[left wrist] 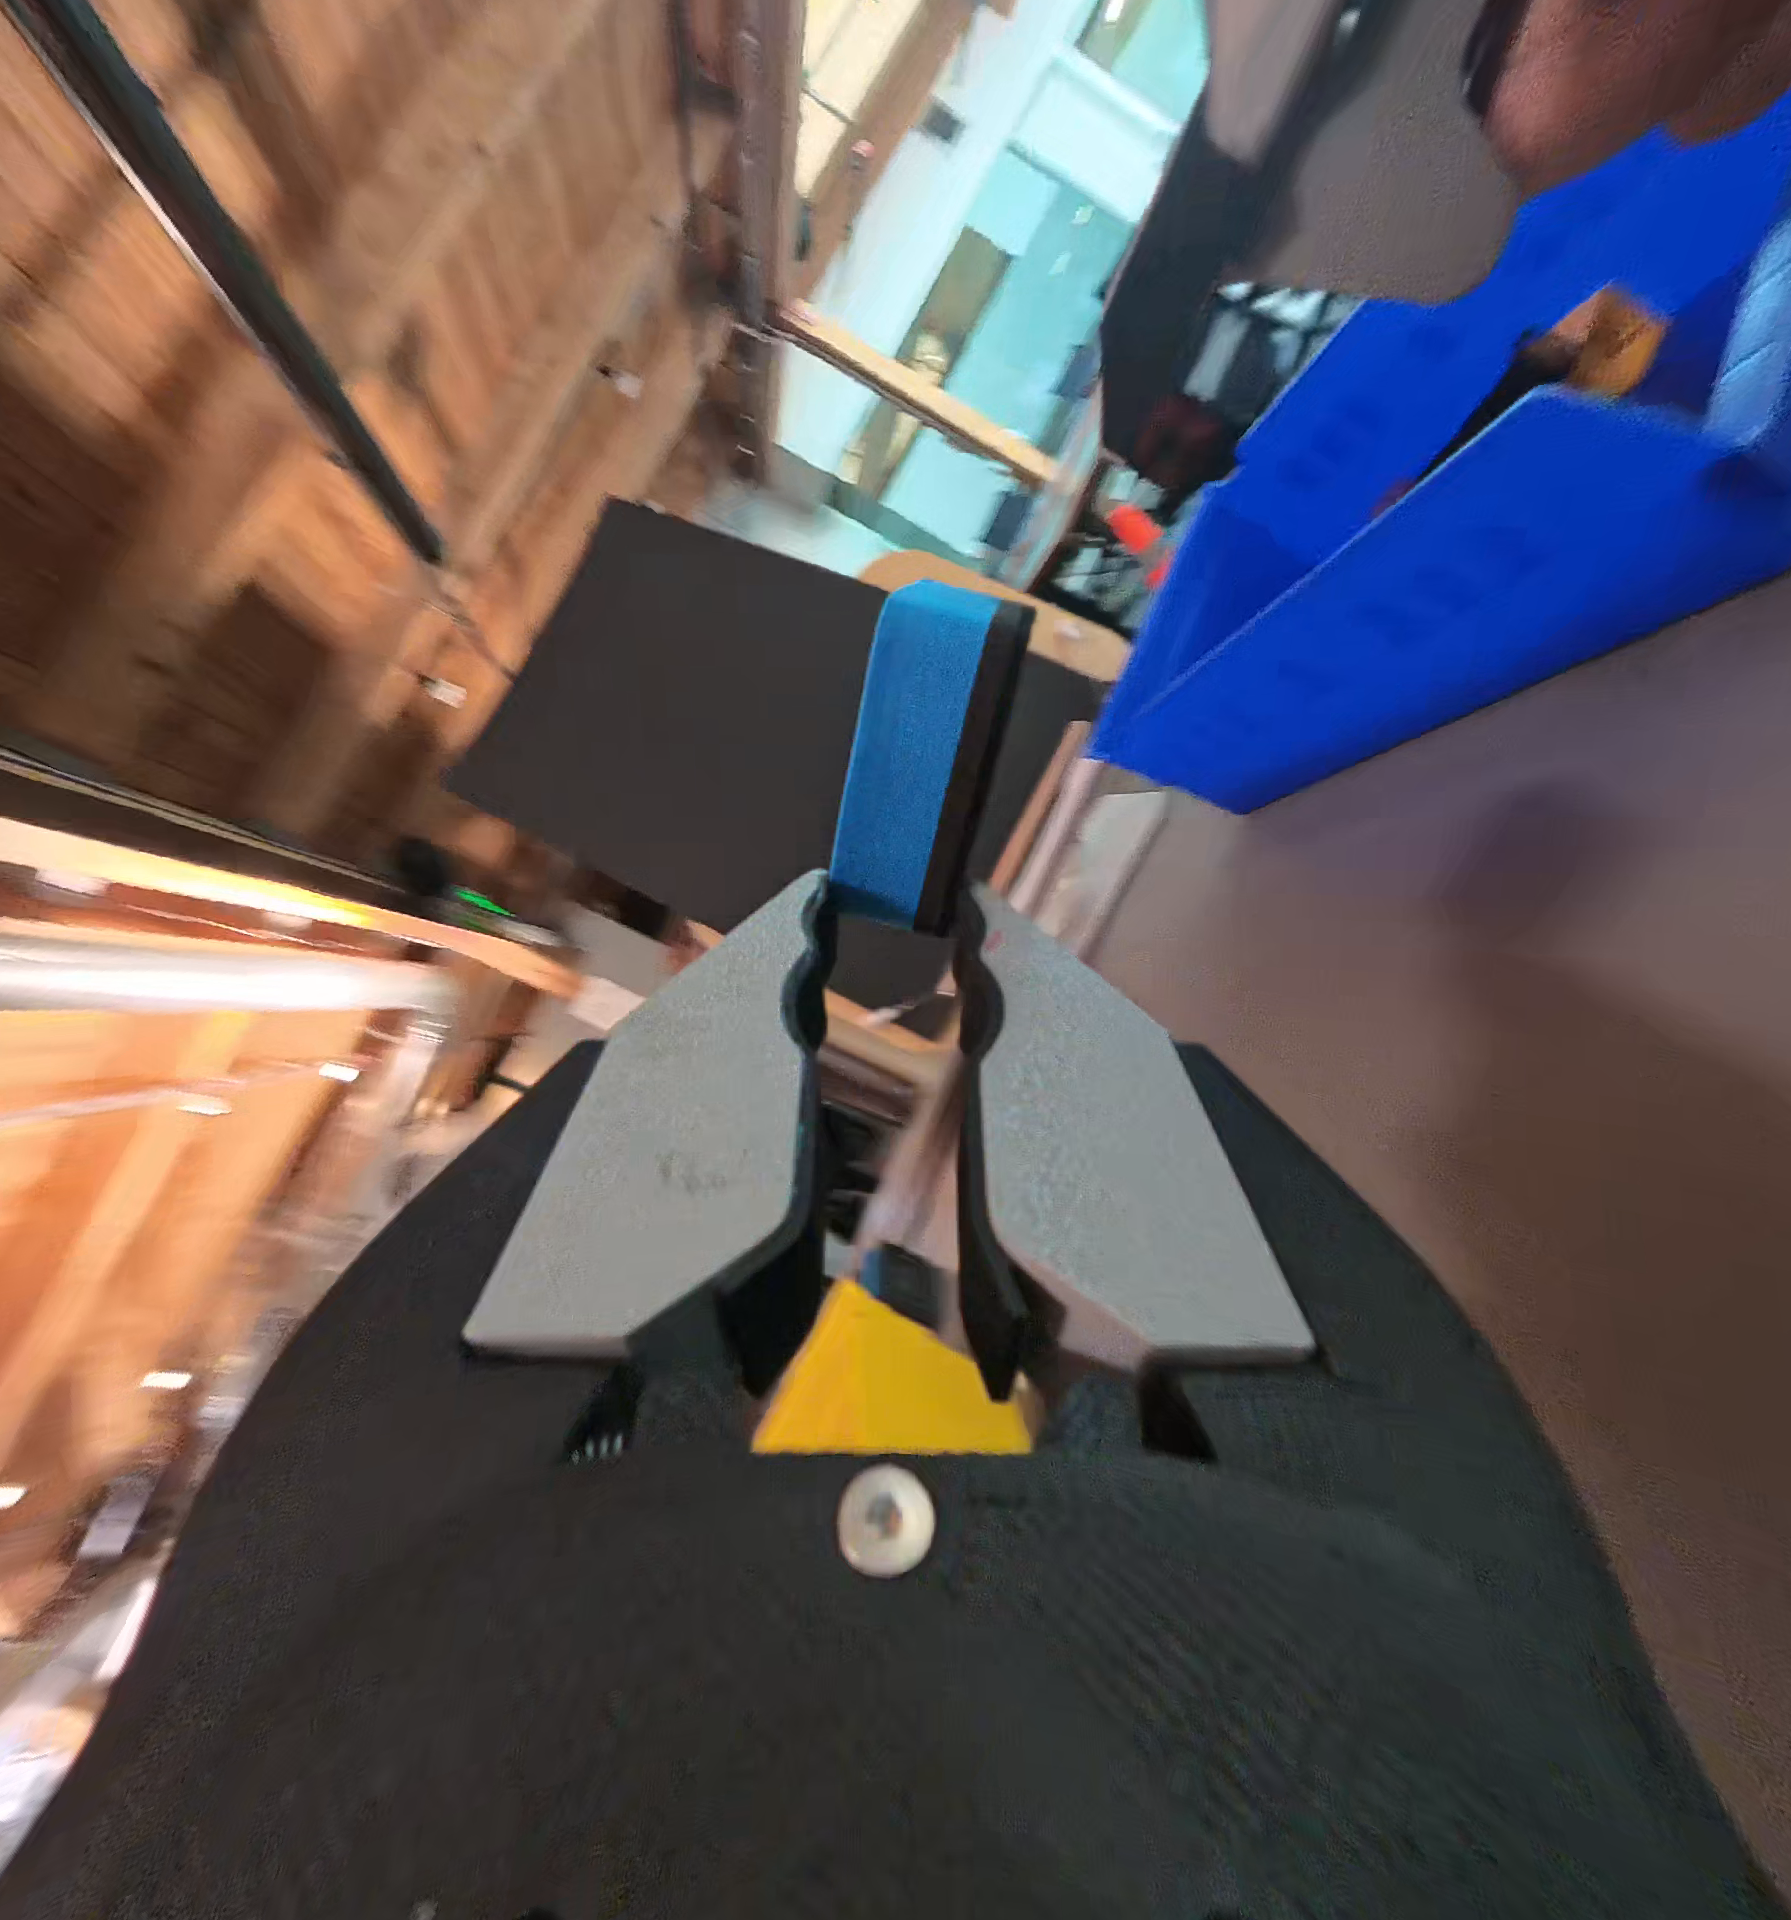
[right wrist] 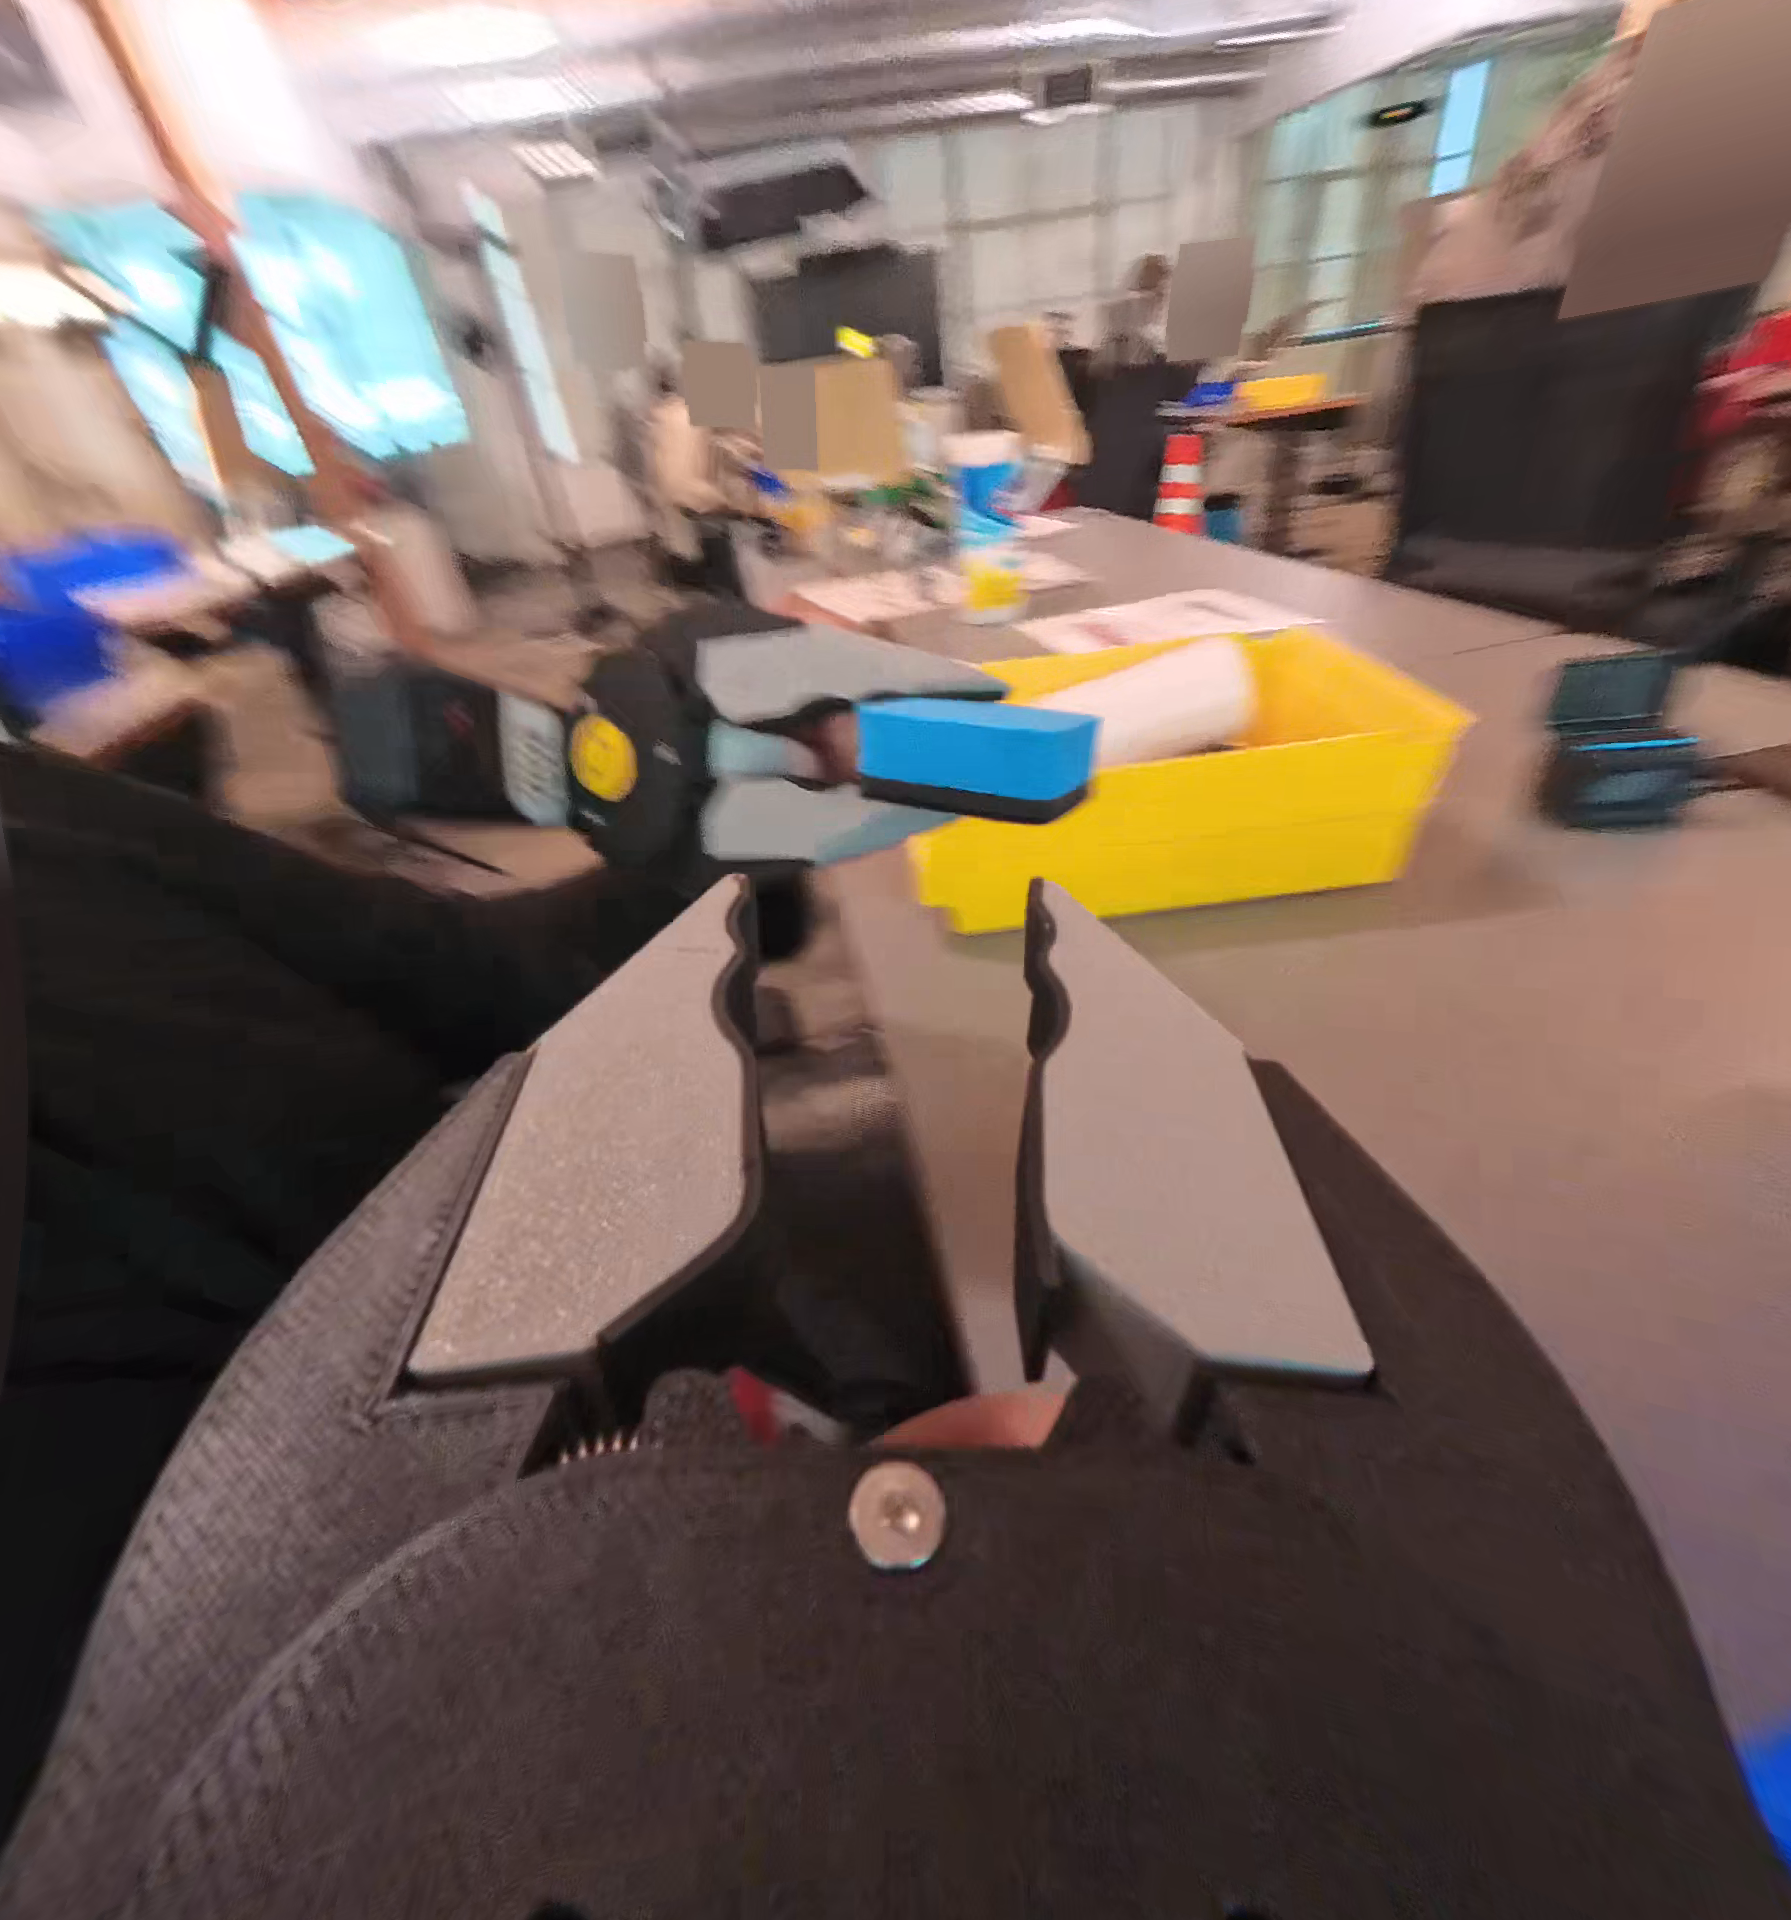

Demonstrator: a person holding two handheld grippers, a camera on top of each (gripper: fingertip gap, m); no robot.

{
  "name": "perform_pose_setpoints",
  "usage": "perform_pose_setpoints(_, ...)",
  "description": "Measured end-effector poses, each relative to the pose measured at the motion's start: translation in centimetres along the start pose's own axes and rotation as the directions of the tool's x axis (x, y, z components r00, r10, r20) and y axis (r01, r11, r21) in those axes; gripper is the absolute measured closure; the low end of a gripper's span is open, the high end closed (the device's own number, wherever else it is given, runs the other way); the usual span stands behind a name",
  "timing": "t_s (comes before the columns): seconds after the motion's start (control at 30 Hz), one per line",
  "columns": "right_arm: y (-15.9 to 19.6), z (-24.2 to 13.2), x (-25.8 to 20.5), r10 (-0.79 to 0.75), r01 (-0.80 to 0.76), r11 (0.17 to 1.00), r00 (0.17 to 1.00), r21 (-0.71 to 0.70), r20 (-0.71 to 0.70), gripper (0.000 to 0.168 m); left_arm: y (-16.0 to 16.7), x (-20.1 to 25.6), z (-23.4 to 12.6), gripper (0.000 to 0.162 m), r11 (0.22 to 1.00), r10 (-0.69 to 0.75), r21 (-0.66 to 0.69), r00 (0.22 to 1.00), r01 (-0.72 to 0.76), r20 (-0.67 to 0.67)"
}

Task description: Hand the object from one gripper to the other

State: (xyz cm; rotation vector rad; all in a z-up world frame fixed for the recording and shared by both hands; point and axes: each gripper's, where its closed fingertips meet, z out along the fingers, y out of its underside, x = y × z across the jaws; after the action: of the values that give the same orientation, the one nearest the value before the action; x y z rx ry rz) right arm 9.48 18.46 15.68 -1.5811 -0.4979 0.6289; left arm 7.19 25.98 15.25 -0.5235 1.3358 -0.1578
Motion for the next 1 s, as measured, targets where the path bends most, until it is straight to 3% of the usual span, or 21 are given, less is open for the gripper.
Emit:
perform_pose_setpoints(0.07,-0.4,0.4,-0.8,0.126,-0.131,0.991,0.986,0.039,0.11,0.121,-0.7,-0.2,-0.2,0.142,0.99,0.136,0.034,0.986,-0.14,0.093)
perform_pose_setpoints(0.17,-0.4,1.3,-0.6,0.225,-0.235,0.971,0.964,0.053,0.143,0.122,-1.9,-0.3,-0.7,0.142,0.935,0.33,0.058,0.917,-0.351,0.224)
perform_pose_setpoints(0.27,-0.5,2.0,0.0,0.273,-0.285,0.955,0.954,0.082,0.126,0.13,-2.1,-0.5,-0.9,0.143,0.885,0.432,0.036,0.849,-0.464,0.304)
perform_pose_setpoints(0.37,-0.2,2.2,0.5,0.288,-0.297,0.952,0.952,0.078,0.108,0.139,-2.3,-0.8,-1.2,0.143,0.878,0.436,0.047,0.836,-0.476,0.335)
perform_pose_setpoints(0.43,0.5,2.5,1.5,0.277,-0.279,0.958,0.96,0.06,0.041,0.119,-2.7,-0.9,-1.3,0.143,0.877,0.434,0.052,0.833,-0.478,0.344)
perform_pose_setpoints(0.5,0.4,2.7,0.8,0.291,-0.297,0.953,0.952,0.06,0.089,0.123,-3.0,-0.8,-1.4,0.143,0.865,0.448,0.053,0.816,-0.498,0.365)
perform_pose_setpoints(0.57,-0.4,2.8,-0.2,0.315,-0.334,0.938,0.932,0.092,0.177,0.143,-3.0,-0.9,-1.4,0.143,0.856,0.461,0.046,0.801,-0.515,0.38)
perform_pose_setpoints(0.63,-0.5,2.9,-0.4,0.335,-0.364,0.925,0.917,0.111,0.217,0.145,-2.8,-0.9,-1.3,0.143,0.852,0.469,0.045,0.8,-0.521,0.375)
perform_pose_setpoints(0.7,-0.6,3.1,-0.6,0.359,-0.397,0.911,0.896,0.11,0.262,0.12,-2.5,-0.6,-1.1,0.143,0.843,0.491,0.034,0.795,-0.536,0.356)
perform_pose_setpoints(0.73,-0.5,3.2,-0.9,0.373,-0.413,0.905,0.884,0.099,0.283,0.115,-2.5,-0.5,-1.1,0.143,0.838,0.499,0.028,0.787,-0.545,0.363)
perform_pose_setpoints(0.8,0.0,3.6,-0.1,0.364,-0.393,0.915,0.903,0.095,0.228,0.137,-2.6,-0.3,-1.0,0.143,0.835,0.502,0.031,0.783,-0.55,0.367)
perform_pose_setpoints(1.0,-0.3,3.3,0.9,0.33,-0.359,0.925,0.922,0.123,0.202,0.14,-2.3,0.7,-0.4,0.142,0.888,0.417,0.063,0.857,-0.455,0.302)
